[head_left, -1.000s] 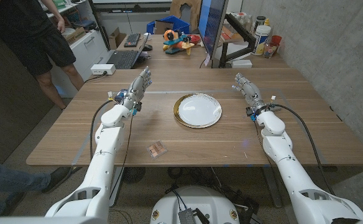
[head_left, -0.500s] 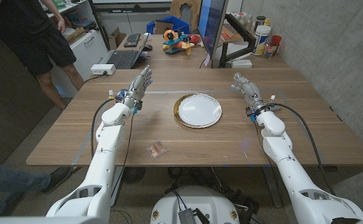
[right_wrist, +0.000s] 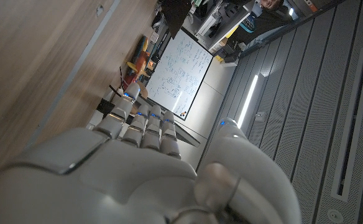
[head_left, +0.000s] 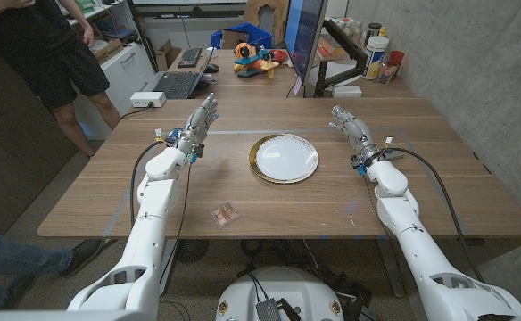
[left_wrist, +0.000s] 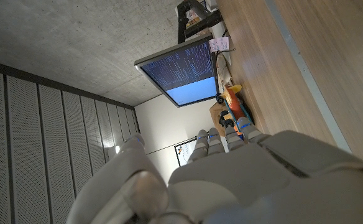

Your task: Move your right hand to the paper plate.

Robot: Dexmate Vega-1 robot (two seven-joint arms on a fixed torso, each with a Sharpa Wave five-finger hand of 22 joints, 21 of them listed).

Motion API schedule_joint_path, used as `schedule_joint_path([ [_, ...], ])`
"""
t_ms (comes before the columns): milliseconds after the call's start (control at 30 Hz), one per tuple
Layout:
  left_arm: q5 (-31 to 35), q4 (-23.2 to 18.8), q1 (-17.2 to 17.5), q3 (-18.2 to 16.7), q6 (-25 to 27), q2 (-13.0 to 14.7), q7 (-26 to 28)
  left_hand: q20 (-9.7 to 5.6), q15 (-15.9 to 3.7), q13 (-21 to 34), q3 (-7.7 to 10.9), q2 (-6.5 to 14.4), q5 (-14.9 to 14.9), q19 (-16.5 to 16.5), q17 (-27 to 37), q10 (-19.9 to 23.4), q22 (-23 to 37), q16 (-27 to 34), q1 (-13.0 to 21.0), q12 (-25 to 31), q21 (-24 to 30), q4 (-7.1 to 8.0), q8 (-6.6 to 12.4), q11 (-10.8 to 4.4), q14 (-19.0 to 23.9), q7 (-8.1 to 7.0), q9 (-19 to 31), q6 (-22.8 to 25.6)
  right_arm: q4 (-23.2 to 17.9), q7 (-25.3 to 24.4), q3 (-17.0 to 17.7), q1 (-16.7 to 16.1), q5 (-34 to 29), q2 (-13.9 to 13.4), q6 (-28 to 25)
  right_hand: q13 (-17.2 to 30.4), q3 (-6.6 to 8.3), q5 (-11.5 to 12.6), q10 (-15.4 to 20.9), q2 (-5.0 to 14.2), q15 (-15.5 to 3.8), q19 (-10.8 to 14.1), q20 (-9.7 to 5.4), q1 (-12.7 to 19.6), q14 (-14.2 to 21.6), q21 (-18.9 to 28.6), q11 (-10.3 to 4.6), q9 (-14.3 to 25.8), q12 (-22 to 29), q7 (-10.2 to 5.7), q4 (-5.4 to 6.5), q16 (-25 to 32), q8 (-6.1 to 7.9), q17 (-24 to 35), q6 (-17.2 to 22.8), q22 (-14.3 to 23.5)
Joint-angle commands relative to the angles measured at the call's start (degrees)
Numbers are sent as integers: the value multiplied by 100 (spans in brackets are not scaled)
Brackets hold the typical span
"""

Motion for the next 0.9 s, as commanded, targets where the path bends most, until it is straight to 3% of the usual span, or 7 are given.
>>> schedule_joint_path([
  [33,19,-48,28,-3,20,-17,7,20,26,8,-12,27,-15,-254,28,3,15,11,37,20,-23,-34,39,-12,19,37,26,41,-46,-17,-23,-36,-93,-18,173,2,7,37,73,-17,-1,-11,16,-39,53,-27,4,6,-28,-17,-14,24,38,-1,68,11],
  [900,69,-180,45,47,50,-31,31,31,26,-40,-19,39,-30,-255,29,0,18,7,26,18,-95,-54,34,2,16,36,27,59,-46,15,-79,-28,-228,-50,500,-3,-8,71,177,-24,-14,-24,17,-58,99,-148,-30,1,-59,-80,-28,11,43,-41,147,12],
])
